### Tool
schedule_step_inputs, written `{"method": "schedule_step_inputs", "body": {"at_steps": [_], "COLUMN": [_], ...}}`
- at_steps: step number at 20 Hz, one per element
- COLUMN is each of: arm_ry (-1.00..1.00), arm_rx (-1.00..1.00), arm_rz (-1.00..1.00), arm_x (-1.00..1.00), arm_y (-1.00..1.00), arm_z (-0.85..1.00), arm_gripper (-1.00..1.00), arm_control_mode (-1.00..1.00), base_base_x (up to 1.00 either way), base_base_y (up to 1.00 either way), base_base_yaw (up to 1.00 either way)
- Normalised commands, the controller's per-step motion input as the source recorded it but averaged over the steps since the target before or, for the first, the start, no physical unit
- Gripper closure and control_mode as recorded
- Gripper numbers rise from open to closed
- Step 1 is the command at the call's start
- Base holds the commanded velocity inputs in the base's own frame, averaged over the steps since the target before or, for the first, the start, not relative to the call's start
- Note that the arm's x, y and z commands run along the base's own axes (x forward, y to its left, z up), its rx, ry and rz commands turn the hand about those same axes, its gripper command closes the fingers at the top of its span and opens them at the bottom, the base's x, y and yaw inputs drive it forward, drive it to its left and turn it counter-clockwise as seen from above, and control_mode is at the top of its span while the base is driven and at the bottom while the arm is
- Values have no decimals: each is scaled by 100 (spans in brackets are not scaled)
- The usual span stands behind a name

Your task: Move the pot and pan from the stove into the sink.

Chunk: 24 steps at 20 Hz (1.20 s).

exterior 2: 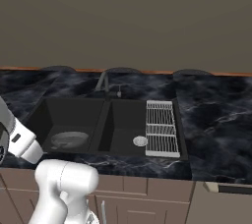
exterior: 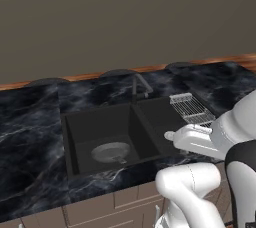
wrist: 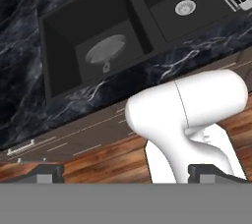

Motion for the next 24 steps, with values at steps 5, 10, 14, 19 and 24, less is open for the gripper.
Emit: {"method": "schedule_step_inputs", "body": {"at_steps": [5,10,14,19,24], "arm_ry": [0,0,0,0,0], "arm_rx": [0,0,0,0,0], "arm_rz": [0,0,0,0,0], "arm_x": [-1,0,0,0,0], "arm_y": [0,0,0,0,0], "arm_z": [0,0,0,0,0], "arm_gripper": [-100,-100,-100,-100,-100], "arm_control_mode": [-100,100,100,100,100], "base_base_x": [0,-49,-71,-57,-9], "base_base_y": [0,-6,-21,-36,-37], "base_base_yaw": [0,1,1,-4,-35]}}
